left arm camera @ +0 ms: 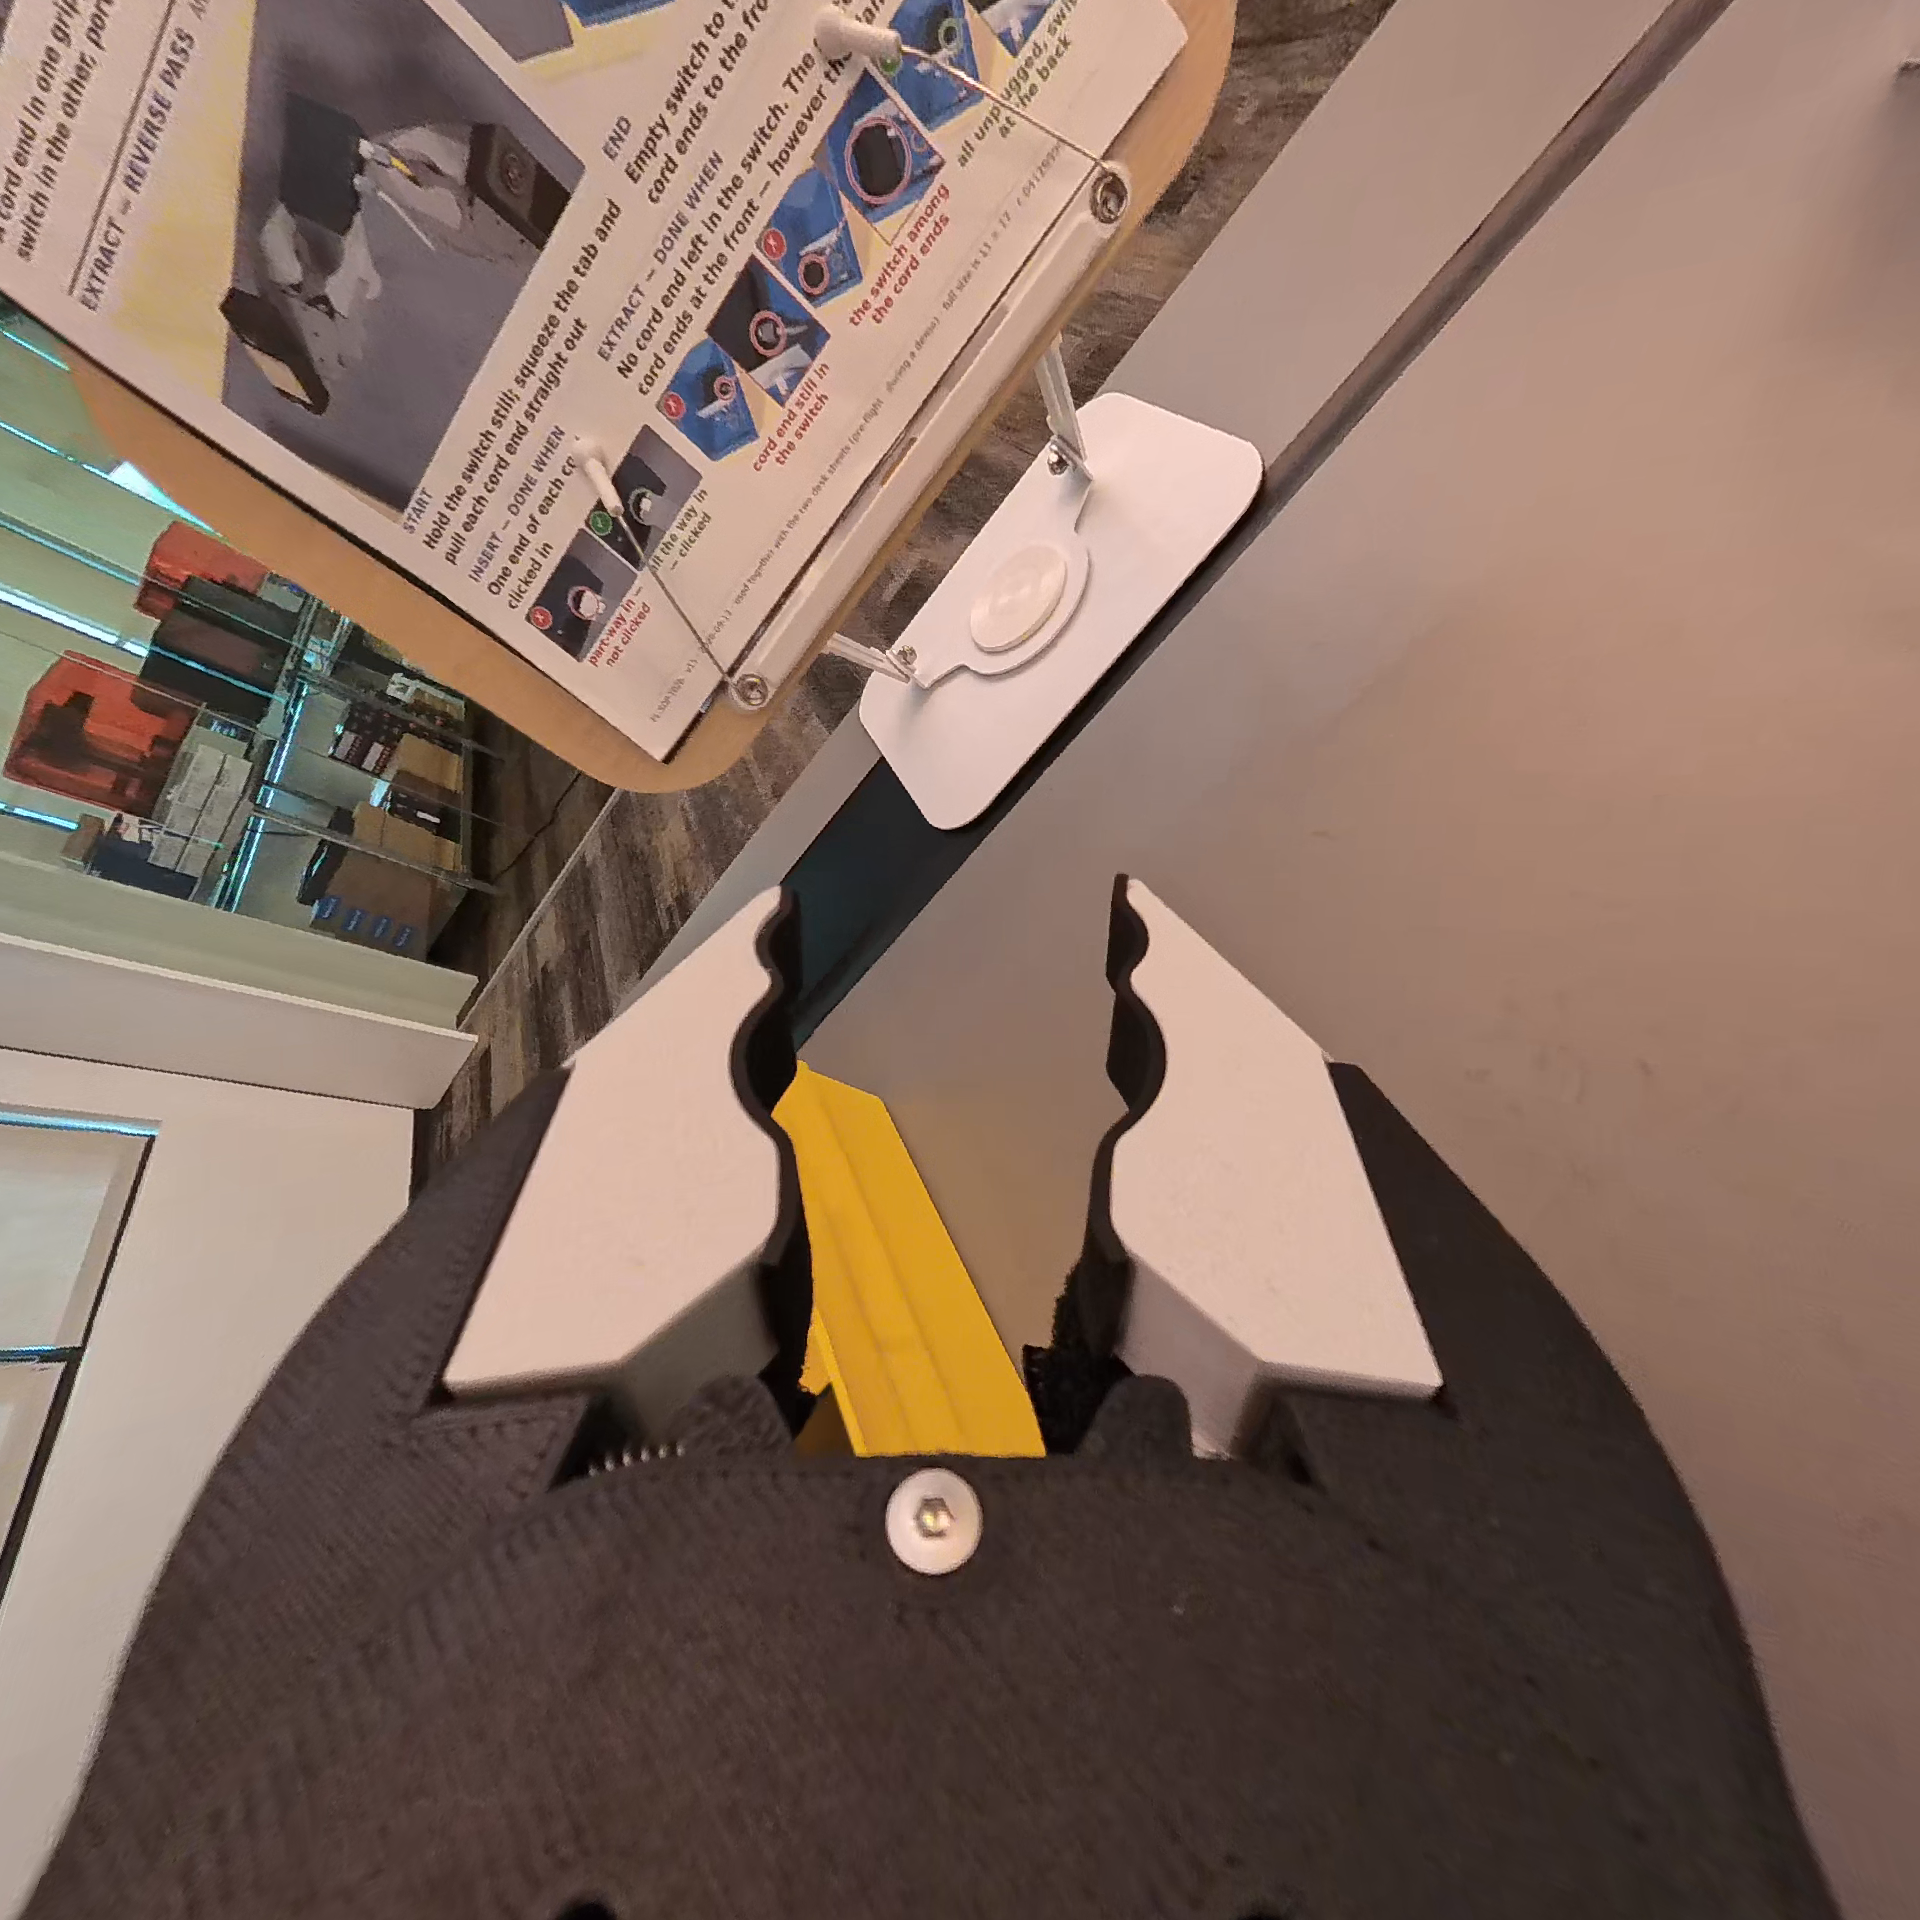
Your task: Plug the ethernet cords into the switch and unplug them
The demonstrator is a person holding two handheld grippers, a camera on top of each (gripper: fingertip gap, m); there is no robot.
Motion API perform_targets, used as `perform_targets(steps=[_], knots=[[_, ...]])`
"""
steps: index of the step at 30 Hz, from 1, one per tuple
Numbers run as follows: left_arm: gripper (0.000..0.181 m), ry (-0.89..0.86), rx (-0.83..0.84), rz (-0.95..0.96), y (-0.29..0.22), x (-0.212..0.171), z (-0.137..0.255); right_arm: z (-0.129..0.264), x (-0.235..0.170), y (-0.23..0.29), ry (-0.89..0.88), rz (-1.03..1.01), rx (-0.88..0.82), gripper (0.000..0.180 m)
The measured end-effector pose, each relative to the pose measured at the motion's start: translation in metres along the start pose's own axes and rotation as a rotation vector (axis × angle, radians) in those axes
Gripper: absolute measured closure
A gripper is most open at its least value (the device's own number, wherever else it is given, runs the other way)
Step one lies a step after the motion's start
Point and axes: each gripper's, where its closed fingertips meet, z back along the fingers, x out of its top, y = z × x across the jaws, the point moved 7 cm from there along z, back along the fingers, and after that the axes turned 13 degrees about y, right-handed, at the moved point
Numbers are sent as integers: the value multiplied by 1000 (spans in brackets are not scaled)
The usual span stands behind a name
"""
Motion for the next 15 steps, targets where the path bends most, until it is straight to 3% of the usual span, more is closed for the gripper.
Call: perform_targets(steps=[6, 12, 15], knots=[[122, 11, -4, -11, -1, -1, -3, -12, 5, -37, 29, -36, 389, 141], [122, 16, -16, -18, -4, -1, -6, -46, 18, -41, 153, 21, 589, 143], [122, 17, -25, -15, -3, -2, -7, -49, 15, -41, 131, -41, 608, 131]])
